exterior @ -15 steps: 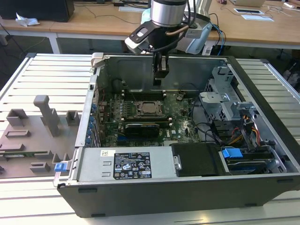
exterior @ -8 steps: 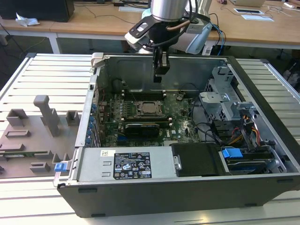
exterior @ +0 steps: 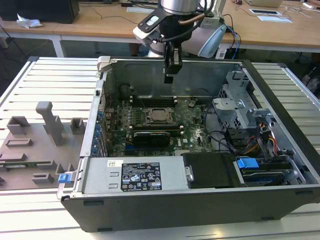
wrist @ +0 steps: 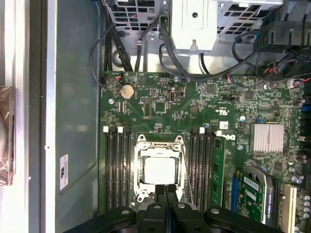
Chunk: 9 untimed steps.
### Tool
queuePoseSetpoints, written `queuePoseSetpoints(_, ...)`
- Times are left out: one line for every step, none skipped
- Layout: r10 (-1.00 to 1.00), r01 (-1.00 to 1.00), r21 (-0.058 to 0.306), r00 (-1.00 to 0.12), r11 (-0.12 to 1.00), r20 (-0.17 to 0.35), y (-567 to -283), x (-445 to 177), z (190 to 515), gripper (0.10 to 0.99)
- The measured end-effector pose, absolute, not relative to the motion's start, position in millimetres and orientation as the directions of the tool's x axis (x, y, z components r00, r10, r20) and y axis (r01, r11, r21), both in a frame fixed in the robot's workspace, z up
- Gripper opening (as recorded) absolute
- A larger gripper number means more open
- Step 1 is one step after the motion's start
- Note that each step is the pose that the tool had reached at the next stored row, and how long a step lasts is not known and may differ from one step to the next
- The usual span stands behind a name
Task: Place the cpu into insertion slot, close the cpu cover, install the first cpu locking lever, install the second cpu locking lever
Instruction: 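Close the cpu cover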
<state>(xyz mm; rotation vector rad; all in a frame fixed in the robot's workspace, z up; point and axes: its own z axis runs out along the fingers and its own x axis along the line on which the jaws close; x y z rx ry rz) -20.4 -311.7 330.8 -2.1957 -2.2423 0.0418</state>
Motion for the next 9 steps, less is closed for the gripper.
queuePoseSetpoints(1.0,1.0,-0.021,-0.021,0.021,-0.017,-311.7,-20.4,333.5,0.106)
queuePoseSetpoints(1.0,1.0,-0.021,-0.021,0.021,-0.017,-311.7,-20.4,335.0,0.106)
queuePoseSetpoints(1.0,1.0,-0.021,-0.021,0.021,-0.017,-311.7,-20.4,337.9,0.106)
queuePoseSetpoints(1.0,1.0,-0.021,-0.021,0.021,-0.017,-311.7,-20.4,341.3,0.106)
queuePoseSetpoints(1.0,1.0,-0.021,-0.021,0.021,-0.017,-311.7,-20.4,345.2,0.106)
queuePoseSetpoints(1.0,1.0,-0.021,-0.021,0.021,-0.017,-311.7,-20.4,347.4,0.106)
queuePoseSetpoints(1.0,1.0,-0.021,-0.021,0.021,-0.016,-311.7,-20.4,347.6,0.106)
queuePoseSetpoints(1.0,1.0,-0.021,-0.021,0.021,-0.017,-311.7,-21.9,347.7,0.106)
queuePoseSetpoints(1.0,1.0,-0.02,-0.021,0.021,-0.017,-311.7,-33.8,347.7,0.106)
